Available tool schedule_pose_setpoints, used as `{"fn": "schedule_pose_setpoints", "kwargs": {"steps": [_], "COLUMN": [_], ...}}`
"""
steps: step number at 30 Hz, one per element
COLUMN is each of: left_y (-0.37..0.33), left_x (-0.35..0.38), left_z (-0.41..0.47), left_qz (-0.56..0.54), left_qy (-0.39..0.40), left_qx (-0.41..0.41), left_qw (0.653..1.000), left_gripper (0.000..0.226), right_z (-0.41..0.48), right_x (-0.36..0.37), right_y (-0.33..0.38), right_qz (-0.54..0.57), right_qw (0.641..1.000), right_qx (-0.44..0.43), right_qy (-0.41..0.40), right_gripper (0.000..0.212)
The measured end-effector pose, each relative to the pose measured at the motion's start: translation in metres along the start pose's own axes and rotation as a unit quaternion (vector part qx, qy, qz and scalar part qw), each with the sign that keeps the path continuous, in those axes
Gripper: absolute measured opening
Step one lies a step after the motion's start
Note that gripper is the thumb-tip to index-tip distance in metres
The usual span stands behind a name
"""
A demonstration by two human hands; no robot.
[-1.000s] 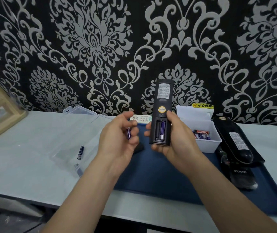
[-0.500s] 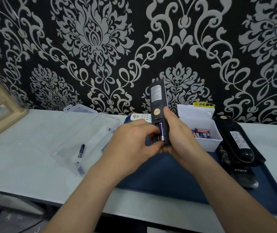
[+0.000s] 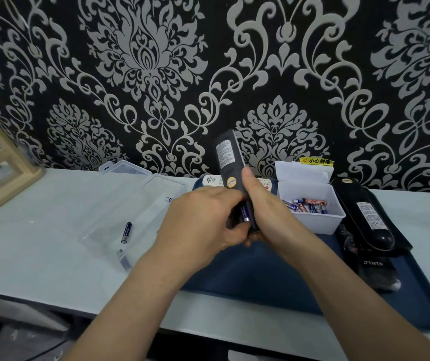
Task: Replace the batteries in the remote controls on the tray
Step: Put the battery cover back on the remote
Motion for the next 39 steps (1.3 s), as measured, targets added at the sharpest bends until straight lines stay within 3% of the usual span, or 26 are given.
{"fn": "schedule_pose_setpoints", "kwargs": {"steps": [6,11,16,21,28,29,31,33,34,39], "left_y": [-0.004,-0.006,-0.004,-0.013,-0.008,-0.008,-0.005,0.001,0.004,-0.002], "left_x": [0.001,0.005,0.003,0.007,0.019,0.017,0.016,0.018,0.021,0.046], "left_z": [-0.001,-0.002,-0.001,-0.002,0.007,0.01,0.014,0.022,0.027,0.054], "left_qz": [0.018,0.001,-0.127,-0.225,-0.418,-0.449,-0.553,-0.636,-0.652,-0.69], "left_qy": [-0.036,-0.105,-0.123,-0.151,-0.122,-0.13,-0.145,-0.139,-0.125,-0.036], "left_qx": [0.011,0.071,0.043,0.02,-0.122,-0.128,-0.148,-0.178,-0.197,-0.234], "left_qw": [0.999,0.992,0.983,0.962,0.892,0.875,0.807,0.738,0.721,0.684], "left_gripper": [0.022,0.017,0.028,0.02,0.014,0.016,0.025,0.03,0.028,0.018], "right_z": [0.006,0.005,0.001,-0.001,-0.004,-0.005,-0.007,-0.011,-0.015,-0.043], "right_x": [0.002,0.002,0.003,-0.006,-0.007,-0.008,-0.013,-0.028,-0.039,-0.094], "right_y": [-0.006,-0.004,-0.002,0.0,0.001,0.002,0.005,0.012,0.016,0.029], "right_qz": [0.032,0.136,0.174,0.262,0.224,0.214,0.187,0.142,0.125,0.071], "right_qw": [0.999,0.99,0.984,0.962,0.972,0.974,0.978,0.979,0.976,0.953], "right_qx": [0.009,0.025,0.007,-0.024,-0.022,-0.029,-0.052,-0.084,-0.099,-0.124], "right_qy": [-0.011,-0.04,-0.038,-0.068,-0.066,-0.066,-0.081,-0.12,-0.145,-0.268], "right_gripper": [0.06,0.054,0.058,0.049,0.053,0.053,0.05,0.045,0.042,0.022]}}
Point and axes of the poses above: each hand's wrist, its own z-axis towards the middle knuckle, its own x-axis out of the palm, y = z × x, the point moved 5 cm from there along z, towards the middle knuckle, and after that the axes turned 15 degrees about y, right-handed, at the moved point
